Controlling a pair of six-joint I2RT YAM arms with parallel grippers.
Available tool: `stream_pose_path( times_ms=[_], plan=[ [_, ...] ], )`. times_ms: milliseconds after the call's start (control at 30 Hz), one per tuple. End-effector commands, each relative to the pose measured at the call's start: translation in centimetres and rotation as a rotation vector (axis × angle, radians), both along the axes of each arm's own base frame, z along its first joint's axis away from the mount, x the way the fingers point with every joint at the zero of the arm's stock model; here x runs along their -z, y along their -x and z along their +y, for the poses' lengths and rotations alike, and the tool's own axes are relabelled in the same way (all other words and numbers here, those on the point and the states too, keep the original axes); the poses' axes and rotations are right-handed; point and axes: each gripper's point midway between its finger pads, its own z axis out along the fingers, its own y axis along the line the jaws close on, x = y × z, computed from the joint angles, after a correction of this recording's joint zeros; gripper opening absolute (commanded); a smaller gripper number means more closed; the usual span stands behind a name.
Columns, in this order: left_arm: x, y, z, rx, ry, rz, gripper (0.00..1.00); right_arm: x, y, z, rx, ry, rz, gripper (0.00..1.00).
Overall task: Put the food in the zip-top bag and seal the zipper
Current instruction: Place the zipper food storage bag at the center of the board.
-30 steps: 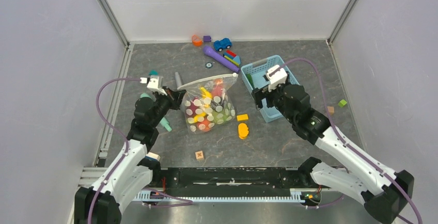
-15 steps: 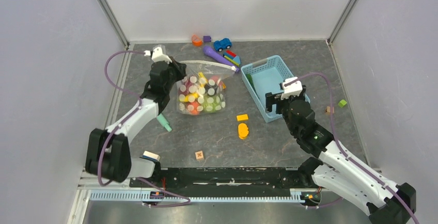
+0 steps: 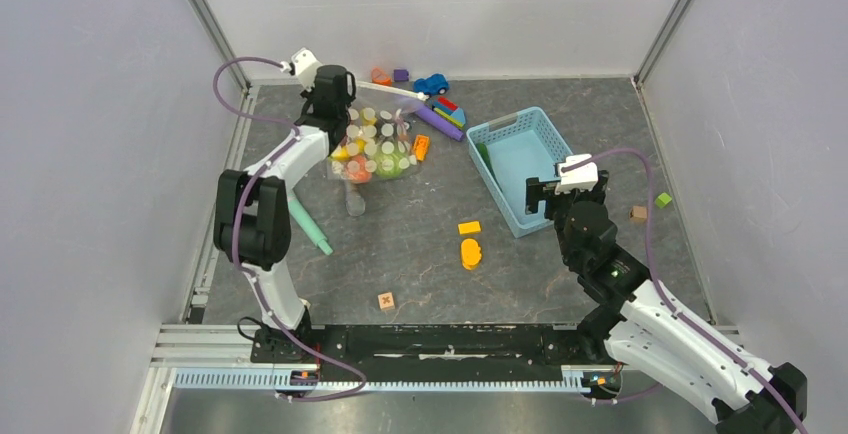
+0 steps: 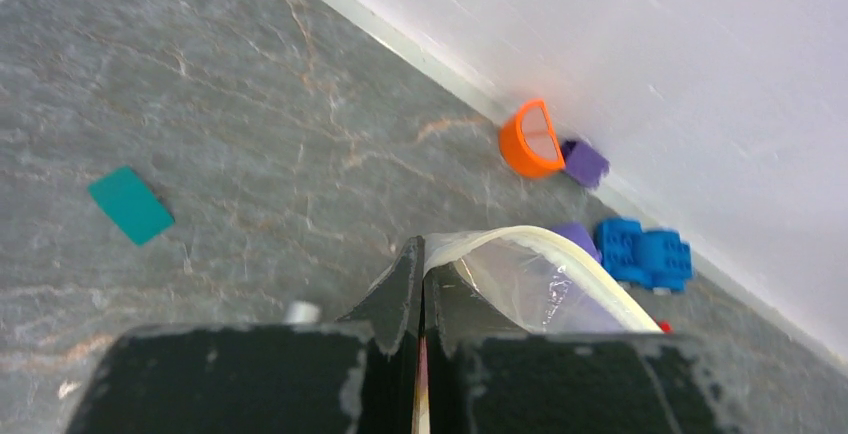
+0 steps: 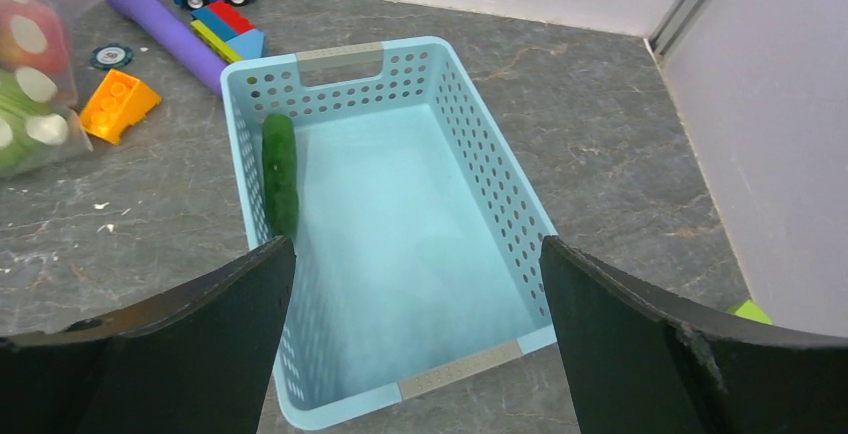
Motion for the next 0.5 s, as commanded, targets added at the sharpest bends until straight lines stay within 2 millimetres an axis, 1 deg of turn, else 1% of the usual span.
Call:
stream_pose_path(
  times_ms=[0, 100, 200, 267, 333, 467],
  plan=[
    [-3.8, -3.4, 4.5, -0.171, 0.035, -0.103, 0.02, -0.8, -0.2, -1.4, 0.075, 0.027, -0.036, 0.98],
    [-4.0, -5.4, 5.9, -0.195, 0.034, -0.124, 0.02, -0.7, -0.2, -1.8, 0.100, 0.042, -0.033, 0.98],
    [-3.7, -7.5, 7.5, -0.223, 0.031, -0.129, 0.02, -0.6, -0.3, -2.0, 0.111, 0.053, -0.033, 0.98],
    [-3.2, -8.9, 8.2, -0.216, 0.037, -0.139, 0.04, -0.6, -0.3, -2.2, 0.118, 0.059, -0.035, 0.98],
    [-2.5, -10.4, 8.9, -0.203, 0.048, -0.146, 0.08, -0.5, -0.2, -2.4, 0.129, 0.065, -0.036, 0.98],
    [-1.2, -12.2, 10.5, -0.193, 0.052, -0.132, 0.13, -0.4, -0.2, -2.9, 0.154, 0.072, -0.040, 0.98]
  ],
)
